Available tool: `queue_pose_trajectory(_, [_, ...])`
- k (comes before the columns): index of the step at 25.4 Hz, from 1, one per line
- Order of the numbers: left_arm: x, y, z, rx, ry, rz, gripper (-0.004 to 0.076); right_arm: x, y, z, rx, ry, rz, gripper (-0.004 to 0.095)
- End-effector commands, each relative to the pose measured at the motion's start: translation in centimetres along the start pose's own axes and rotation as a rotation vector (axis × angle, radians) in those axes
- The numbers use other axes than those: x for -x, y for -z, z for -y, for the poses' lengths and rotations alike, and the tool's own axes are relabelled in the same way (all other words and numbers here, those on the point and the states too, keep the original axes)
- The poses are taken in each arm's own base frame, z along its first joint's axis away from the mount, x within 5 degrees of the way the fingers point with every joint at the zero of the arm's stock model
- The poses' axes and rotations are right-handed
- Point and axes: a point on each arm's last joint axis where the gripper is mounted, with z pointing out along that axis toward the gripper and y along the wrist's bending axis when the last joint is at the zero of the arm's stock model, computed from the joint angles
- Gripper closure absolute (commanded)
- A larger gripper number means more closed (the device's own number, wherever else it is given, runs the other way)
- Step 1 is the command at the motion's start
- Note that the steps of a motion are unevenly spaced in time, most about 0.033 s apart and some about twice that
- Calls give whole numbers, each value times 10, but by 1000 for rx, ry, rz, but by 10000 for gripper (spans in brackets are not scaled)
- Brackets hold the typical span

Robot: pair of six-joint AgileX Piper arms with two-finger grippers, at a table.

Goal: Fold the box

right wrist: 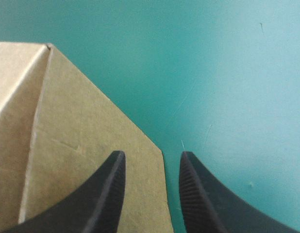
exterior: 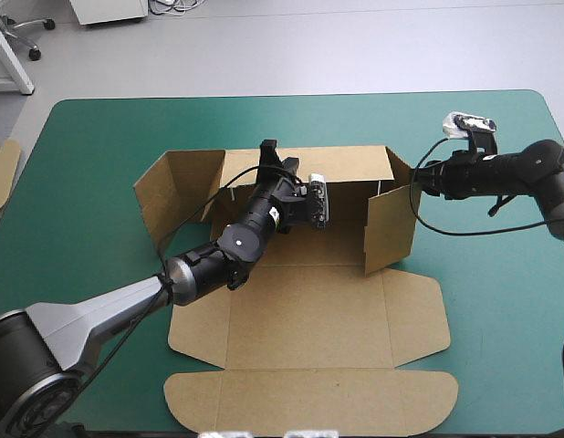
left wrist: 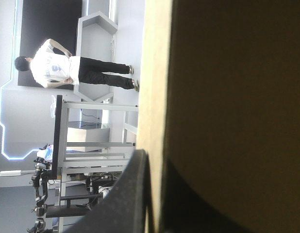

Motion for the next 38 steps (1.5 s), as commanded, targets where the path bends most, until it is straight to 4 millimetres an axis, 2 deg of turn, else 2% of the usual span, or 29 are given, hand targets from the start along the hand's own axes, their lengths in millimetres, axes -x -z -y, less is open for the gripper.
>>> queue_pose_trajectory(1, [-1,5,-6,23,64,-15,738,3,19,-13,12,45,133,562])
queue_pose_trajectory(6, [-1,5,-5,19,82,-9,738,-12,22,-18,29,103,201,563])
queue_pose_trajectory(16, [0,5,-5,16,91,-5,738,-50,10,-39,-74,261,271,585])
queue_pose_trajectory(21, [0,5,-5,16,91,-5,738,-69,0,-55,-53,356,246,586])
queue_pose_trajectory(27, [0,5,-5,15,96,-6,738,-76,-4,-63,-13,389,222,584])
queue_pose_trajectory(31, [0,5,-5,15,108,-6,738,-79,3,-71,46,414,206,586])
queue_pose_trajectory(38, [0,5,-5,15,108,-6,738,-87,11,-73,51,428,200,586])
